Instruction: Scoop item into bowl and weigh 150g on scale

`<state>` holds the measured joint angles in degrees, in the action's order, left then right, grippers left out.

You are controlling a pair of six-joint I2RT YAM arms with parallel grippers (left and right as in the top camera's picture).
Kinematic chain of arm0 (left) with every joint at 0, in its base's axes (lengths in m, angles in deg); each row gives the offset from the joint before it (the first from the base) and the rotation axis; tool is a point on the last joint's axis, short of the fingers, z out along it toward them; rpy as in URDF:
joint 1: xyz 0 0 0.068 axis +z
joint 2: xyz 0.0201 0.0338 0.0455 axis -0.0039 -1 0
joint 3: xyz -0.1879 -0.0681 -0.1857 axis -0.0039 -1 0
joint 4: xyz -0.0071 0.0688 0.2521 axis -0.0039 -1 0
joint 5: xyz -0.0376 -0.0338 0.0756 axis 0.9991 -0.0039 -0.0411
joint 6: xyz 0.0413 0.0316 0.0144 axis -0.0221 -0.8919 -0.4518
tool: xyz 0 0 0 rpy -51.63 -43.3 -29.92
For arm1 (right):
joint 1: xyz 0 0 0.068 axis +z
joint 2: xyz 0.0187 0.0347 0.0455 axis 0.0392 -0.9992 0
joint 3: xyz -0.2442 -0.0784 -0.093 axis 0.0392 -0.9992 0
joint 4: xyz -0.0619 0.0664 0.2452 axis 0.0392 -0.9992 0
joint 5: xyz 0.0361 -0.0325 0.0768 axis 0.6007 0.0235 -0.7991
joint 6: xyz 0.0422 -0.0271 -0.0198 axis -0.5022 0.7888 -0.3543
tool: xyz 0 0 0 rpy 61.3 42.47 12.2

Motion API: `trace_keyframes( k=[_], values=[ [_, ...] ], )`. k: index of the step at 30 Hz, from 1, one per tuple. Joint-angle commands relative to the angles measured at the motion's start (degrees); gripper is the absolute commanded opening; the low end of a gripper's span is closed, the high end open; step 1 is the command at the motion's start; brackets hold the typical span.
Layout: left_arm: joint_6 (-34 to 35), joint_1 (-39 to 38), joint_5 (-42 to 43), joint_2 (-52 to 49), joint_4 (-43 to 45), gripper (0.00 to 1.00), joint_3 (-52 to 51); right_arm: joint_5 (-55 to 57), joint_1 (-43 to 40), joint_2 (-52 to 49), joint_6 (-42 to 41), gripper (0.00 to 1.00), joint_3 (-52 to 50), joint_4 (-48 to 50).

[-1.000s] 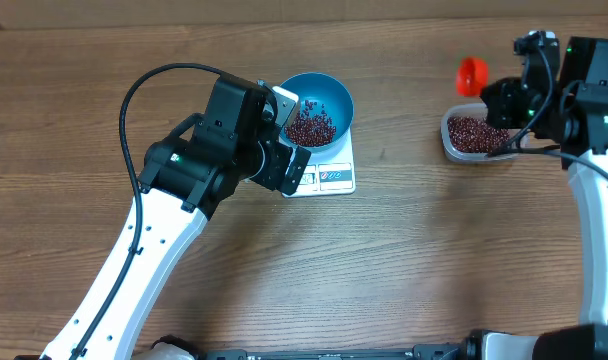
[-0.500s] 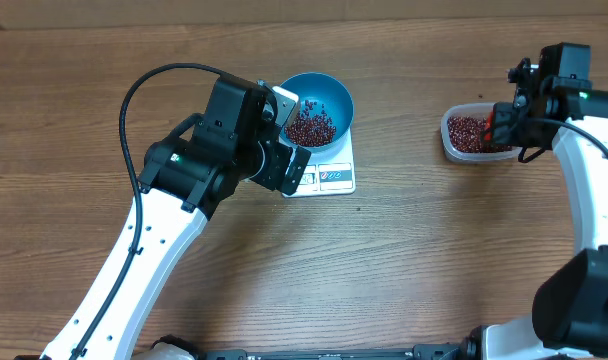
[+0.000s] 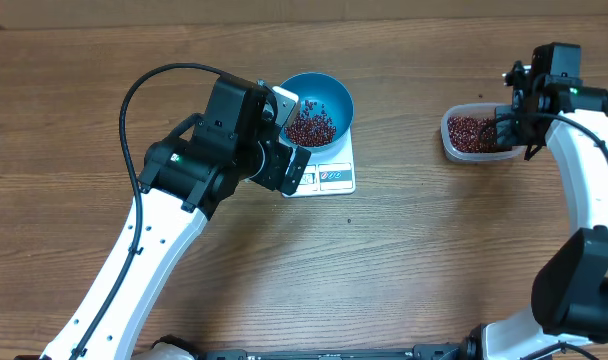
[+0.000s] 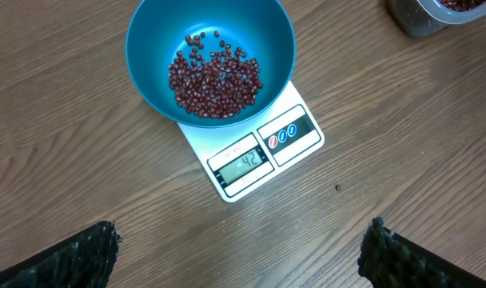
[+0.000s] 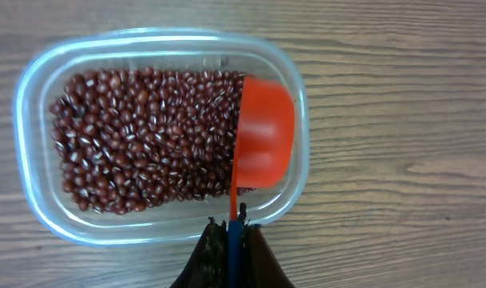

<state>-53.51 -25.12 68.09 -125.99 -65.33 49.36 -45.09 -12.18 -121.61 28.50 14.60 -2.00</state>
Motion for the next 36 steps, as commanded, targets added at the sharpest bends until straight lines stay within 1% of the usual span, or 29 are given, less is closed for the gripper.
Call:
trace_keyframes(
  k=[1,4,6,8,13,17,23,29,36],
  values=[
    [-1.1,0.2,0.8,-0.4,0.1,1.00,0.5,1.4,0.3,-2.2,3.4,0.04,0.9,0.3],
    [-1.1,0.2,0.8,-0.4,0.1,1.00,0.5,0.2,0.3,-2.9,4.1,0.03,0.9,0.3],
    [-1.1,0.2,0.8,-0.4,0.1,1.00,0.5,-4.3,0.3,-3.1,5.8,0.04,0.9,0.3],
    [-1.1,0.2,0.8,-0.4,0.1,1.00,0.5,-6.1,0.6,-3.1,6.7,0.04,0.9,0.2],
    [-1.1,0.2,0.8,-0.4,0.1,1.00,0.5,-6.6,1.3,-3.1,6.8,0.04,0.9,-0.2],
    [-1.1,0.2,0.8,-0.4,0.1,1.00,0.5,-10.5,1.4,-3.2,8.1,0.04,0.8,-0.6],
    [-1.1,0.2,0.8,-0.4,0.1,1.00,0.5,-13.0,1.6,-3.2,8.1,0.04,0.8,-1.7],
    [-1.1,0.2,0.8,-0.4,0.1,1.00,0.5,-21.0,1.5,-3.2,8.1,0.04,0.7,-1.9],
    [-1.1,0.2,0.8,-0.4,0.1,1.00,0.5,-22.1,1.5,-3.5,8.1,0.04,0.4,-2.4]
  ],
)
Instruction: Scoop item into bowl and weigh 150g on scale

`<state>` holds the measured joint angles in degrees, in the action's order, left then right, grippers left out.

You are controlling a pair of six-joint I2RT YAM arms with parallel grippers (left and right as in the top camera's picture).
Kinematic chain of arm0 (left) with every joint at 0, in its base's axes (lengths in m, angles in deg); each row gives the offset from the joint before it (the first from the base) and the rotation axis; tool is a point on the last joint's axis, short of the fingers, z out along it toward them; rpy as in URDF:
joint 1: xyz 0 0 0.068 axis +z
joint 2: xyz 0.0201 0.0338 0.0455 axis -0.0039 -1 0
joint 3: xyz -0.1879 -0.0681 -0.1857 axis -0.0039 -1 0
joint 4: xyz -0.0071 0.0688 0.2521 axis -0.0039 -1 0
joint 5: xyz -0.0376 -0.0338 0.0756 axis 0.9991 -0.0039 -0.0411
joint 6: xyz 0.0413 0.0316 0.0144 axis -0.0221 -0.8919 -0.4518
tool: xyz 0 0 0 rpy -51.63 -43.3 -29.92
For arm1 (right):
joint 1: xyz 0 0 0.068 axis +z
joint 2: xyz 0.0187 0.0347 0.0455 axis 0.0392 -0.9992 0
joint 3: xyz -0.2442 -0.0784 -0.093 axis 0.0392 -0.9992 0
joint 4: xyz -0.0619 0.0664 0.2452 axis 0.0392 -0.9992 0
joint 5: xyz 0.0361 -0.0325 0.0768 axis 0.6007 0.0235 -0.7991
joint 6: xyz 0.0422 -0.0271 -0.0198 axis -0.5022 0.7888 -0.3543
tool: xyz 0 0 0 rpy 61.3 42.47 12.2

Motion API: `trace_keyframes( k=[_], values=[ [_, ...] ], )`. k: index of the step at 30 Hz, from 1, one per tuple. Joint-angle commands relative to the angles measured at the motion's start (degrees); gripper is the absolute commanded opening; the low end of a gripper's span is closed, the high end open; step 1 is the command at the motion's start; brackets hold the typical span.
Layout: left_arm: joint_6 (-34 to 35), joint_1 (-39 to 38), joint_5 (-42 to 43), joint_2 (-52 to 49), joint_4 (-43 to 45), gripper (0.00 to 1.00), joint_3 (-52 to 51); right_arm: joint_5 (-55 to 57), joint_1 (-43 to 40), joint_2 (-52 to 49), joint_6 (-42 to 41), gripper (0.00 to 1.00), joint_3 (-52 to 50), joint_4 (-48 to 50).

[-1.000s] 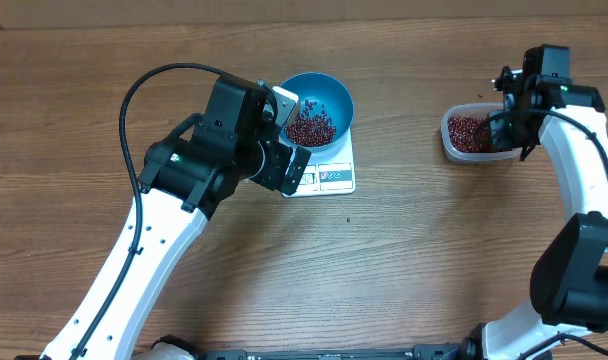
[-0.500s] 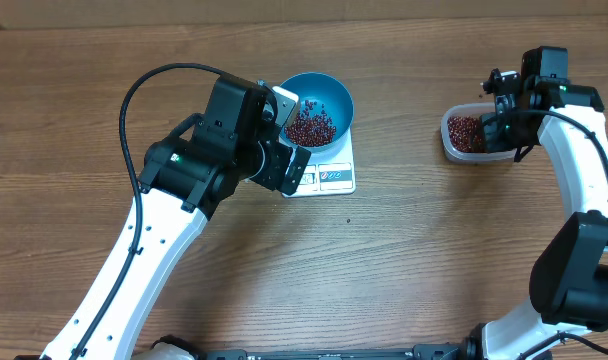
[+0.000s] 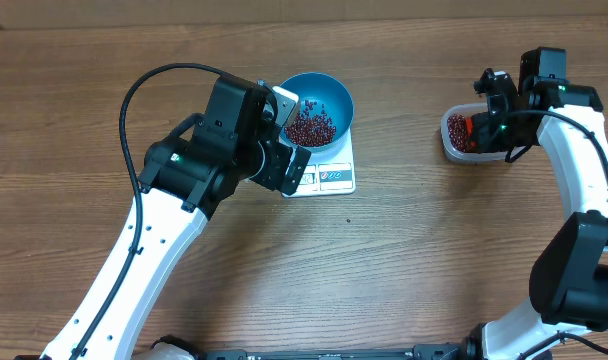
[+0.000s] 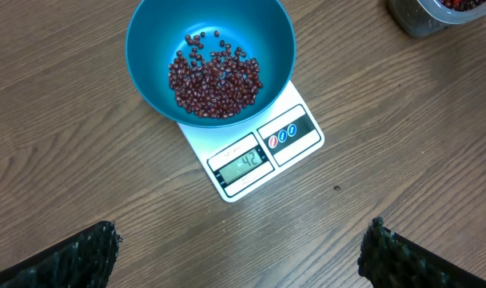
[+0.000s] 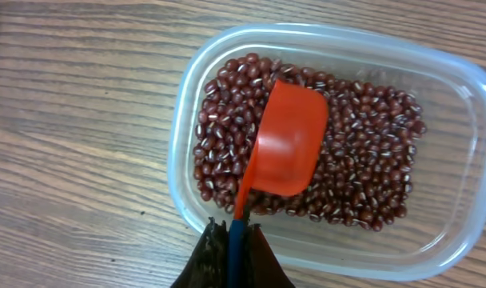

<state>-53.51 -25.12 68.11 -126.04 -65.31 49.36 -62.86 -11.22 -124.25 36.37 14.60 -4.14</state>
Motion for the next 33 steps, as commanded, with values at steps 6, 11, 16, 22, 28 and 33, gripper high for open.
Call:
trace_keyframes(
  k=[6,11,16,22,28,33],
  values=[
    [-1.1,0.2,0.8,-0.3,0.1,1.00,0.5,-9.4,-0.6,-1.0,0.2,0.04,-2.9,1.6],
    [-1.1,0.2,0.8,-0.3,0.1,1.00,0.5,-13.3,-2.8,-1.1,0.1,0.04,-3.1,1.8],
    [-1.1,0.2,0.8,-0.3,0.1,1.00,0.5,-20.0,-6.2,-1.1,-0.2,0.04,-3.1,1.8],
    [-1.1,0.2,0.8,-0.3,0.1,1.00,0.5,-25.4,-10.0,-1.1,-0.2,0.04,-3.2,0.9],
    [-1.1,0.2,0.8,-0.3,0.1,1.00,0.5,-25.5,-10.5,-1.5,-0.3,0.04,-5.5,2.1],
    [-1.1,0.2,0.8,-0.3,0.1,1.00,0.5,-25.7,-10.7,-2.9,-3.1,0.04,-6.9,4.0]
  ],
)
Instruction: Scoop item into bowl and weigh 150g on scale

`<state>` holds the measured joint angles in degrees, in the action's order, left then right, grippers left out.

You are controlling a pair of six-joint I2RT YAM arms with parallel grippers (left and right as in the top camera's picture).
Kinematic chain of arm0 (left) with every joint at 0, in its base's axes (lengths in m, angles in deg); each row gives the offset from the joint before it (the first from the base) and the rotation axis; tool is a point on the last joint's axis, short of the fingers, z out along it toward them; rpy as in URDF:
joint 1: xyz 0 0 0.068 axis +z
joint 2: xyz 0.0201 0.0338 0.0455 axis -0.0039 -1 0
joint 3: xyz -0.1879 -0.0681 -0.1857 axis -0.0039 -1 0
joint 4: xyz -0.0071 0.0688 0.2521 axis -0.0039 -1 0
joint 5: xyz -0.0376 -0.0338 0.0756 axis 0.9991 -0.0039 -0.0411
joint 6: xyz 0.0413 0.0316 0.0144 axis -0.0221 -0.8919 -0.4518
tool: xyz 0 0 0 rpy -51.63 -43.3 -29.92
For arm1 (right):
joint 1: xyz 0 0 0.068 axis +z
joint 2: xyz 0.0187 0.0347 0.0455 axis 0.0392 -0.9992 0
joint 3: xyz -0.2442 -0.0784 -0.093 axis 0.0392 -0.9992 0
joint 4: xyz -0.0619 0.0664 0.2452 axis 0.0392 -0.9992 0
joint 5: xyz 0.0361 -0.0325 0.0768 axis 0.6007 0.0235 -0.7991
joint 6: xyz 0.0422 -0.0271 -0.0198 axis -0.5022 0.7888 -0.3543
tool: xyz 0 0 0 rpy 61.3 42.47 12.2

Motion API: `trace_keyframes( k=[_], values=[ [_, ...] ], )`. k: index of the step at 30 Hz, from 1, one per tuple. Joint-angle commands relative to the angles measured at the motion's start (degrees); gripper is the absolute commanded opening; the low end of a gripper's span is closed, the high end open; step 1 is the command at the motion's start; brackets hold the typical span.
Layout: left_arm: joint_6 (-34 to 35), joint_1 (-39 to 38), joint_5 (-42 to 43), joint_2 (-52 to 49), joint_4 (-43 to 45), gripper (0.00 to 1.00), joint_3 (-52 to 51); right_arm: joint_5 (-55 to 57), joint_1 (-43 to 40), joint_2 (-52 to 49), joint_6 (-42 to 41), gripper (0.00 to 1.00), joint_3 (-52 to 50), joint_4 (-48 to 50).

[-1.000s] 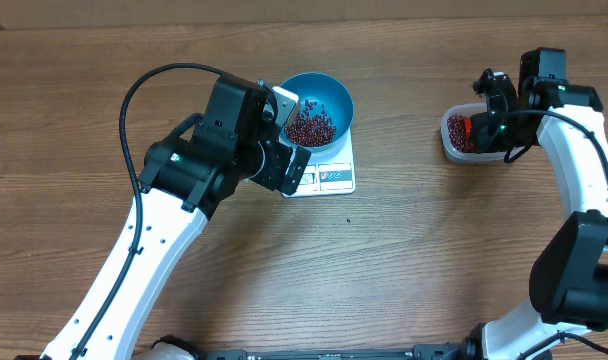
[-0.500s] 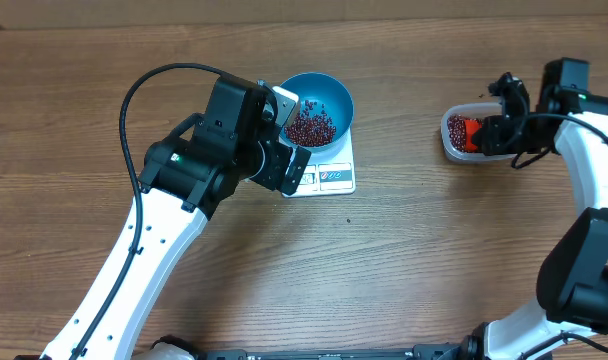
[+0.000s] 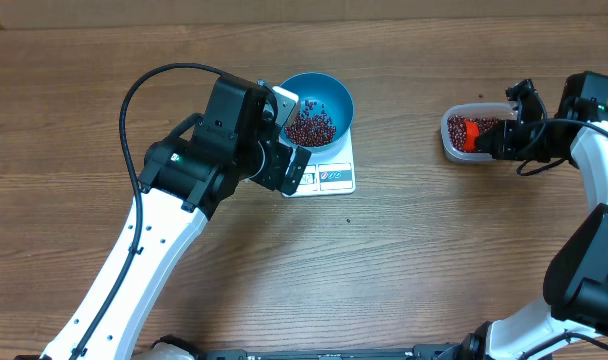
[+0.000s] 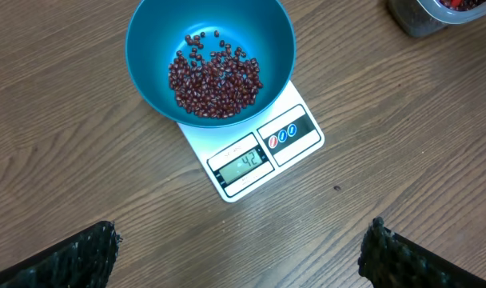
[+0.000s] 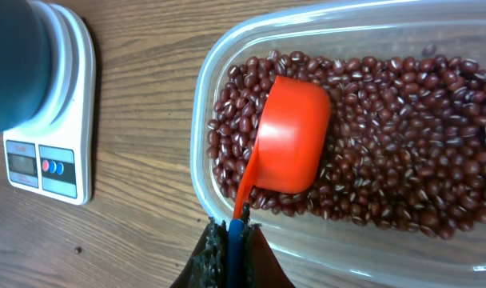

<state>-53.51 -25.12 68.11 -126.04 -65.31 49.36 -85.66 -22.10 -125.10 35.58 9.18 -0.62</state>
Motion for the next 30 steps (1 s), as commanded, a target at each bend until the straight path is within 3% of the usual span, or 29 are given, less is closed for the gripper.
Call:
trace_keyframes(
  k=[1,13,30],
  values=[
    [-1.1,0.2,0.8,-0.3,0.1,1.00,0.5,-3.3,0.2,-2.2,-2.7,0.04,-1.5,0.6],
    [-1.1,0.2,0.8,-0.3,0.1,0.99,0.5,-5.7,-1.5,-2.2,-12.4,0.04,-1.5,1.5],
    [-1.1,0.2,0.8,-0.3,0.1,1.00,0.5,-12.5,-5.3,-2.2,-15.5,0.04,-1.5,-1.3]
  ],
)
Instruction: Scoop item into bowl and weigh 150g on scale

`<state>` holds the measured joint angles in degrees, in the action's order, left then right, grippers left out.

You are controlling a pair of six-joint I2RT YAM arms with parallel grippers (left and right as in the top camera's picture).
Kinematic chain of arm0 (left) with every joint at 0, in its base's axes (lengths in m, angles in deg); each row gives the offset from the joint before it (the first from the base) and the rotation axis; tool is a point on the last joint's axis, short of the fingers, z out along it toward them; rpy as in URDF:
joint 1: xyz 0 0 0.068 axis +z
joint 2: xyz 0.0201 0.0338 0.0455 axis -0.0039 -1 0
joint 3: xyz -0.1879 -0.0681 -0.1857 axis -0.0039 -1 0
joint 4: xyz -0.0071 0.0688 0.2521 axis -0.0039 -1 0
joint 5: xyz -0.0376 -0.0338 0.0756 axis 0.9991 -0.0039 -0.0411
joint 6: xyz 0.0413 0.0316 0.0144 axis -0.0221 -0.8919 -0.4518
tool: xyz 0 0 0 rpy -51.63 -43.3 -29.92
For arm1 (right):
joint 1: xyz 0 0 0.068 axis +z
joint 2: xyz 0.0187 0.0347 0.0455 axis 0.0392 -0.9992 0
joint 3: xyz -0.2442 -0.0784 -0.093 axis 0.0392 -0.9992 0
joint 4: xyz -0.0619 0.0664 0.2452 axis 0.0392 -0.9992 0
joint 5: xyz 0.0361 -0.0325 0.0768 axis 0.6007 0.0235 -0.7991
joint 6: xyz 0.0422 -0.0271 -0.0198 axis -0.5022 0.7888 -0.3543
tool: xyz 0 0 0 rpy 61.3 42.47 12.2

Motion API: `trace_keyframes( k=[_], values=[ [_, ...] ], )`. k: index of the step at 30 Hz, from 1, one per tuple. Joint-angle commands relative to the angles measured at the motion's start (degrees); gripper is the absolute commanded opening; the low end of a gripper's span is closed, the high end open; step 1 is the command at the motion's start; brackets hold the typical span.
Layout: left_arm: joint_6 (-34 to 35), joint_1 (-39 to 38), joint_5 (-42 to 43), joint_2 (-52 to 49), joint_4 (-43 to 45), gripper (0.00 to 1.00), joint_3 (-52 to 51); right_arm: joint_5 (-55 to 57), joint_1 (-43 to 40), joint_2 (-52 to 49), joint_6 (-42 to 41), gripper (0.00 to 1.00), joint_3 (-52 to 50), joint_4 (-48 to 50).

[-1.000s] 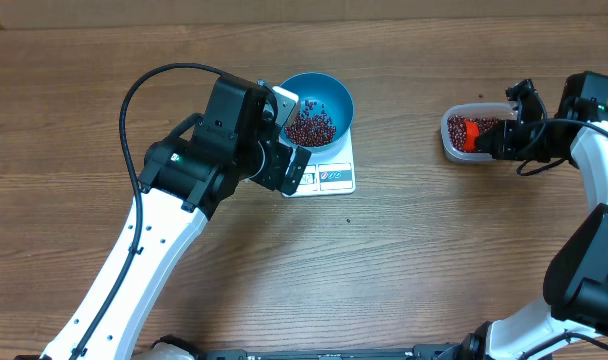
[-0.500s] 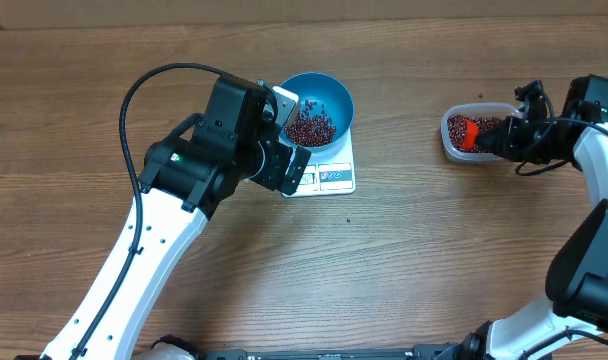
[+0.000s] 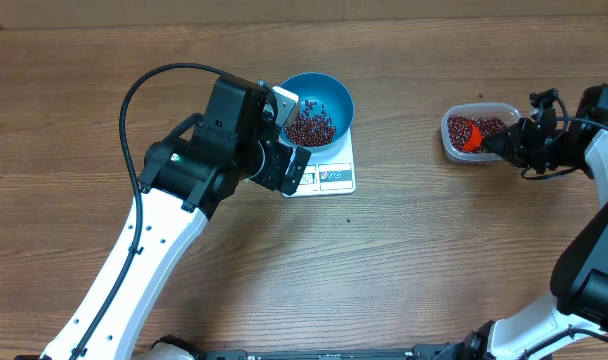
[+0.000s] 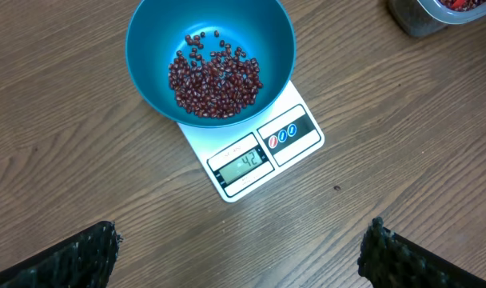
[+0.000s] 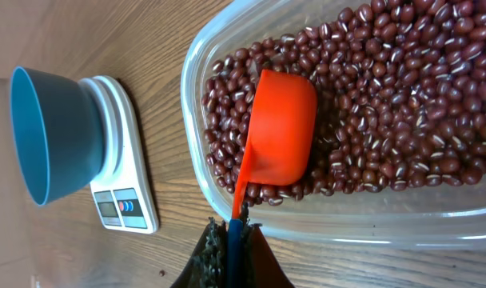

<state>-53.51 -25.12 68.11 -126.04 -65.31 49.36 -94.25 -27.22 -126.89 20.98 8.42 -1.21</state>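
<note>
A blue bowl (image 4: 210, 56) holding a layer of red beans sits on a white scale (image 4: 263, 152) whose display reads 42. My left gripper (image 4: 243, 248) hangs open above the table in front of the scale, nothing between its fingers. At the right a clear tub (image 5: 347, 216) is full of red beans (image 5: 387, 112). My right gripper (image 5: 231, 240) is shut on the handle of an orange scoop (image 5: 279, 132), whose cup lies bottom-up on the beans at the tub's left end. In the overhead view the scoop (image 3: 470, 134) shows in the tub (image 3: 478, 132).
A single stray bean (image 4: 336, 188) lies on the wooden table (image 3: 404, 260) in front of the scale. My left arm (image 3: 199, 165) stretches over the table beside the scale's left edge.
My right wrist has tilted further, so the tub sits at more of a slant in its view and the bowl and scale show at the left. The left arm, bowl and scale reading are unchanged.
The scoop was held over the tub's right end. It then lay over the middle of the beans, later at the left end with the wrist turned. Now it rests there, tilted more. The scale read 42 throughout and my left gripper stayed open.
</note>
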Motion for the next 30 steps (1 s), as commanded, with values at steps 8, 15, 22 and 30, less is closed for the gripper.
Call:
trace_keyframes(
  k=[8,15,22,30],
  values=[
    [-1.1,0.2,0.8,-0.3,0.1,1.00,0.5,-7.3,-2.1,-0.4,-3.0,0.03,-0.8,-0.7],
    [-1.1,0.2,0.8,-0.3,0.1,1.00,0.5,-7.4,-4.0,-0.4,-4.0,0.04,-0.8,-1.9],
    [-1.1,0.2,0.8,-0.3,0.1,1.00,0.5,-7.5,-5.4,-0.4,-4.0,0.04,-0.8,-2.8],
    [-1.1,0.2,0.8,-0.3,0.1,1.00,0.5,-13.0,-8.5,-0.4,-0.4,0.04,-0.8,-3.4]
  ],
)
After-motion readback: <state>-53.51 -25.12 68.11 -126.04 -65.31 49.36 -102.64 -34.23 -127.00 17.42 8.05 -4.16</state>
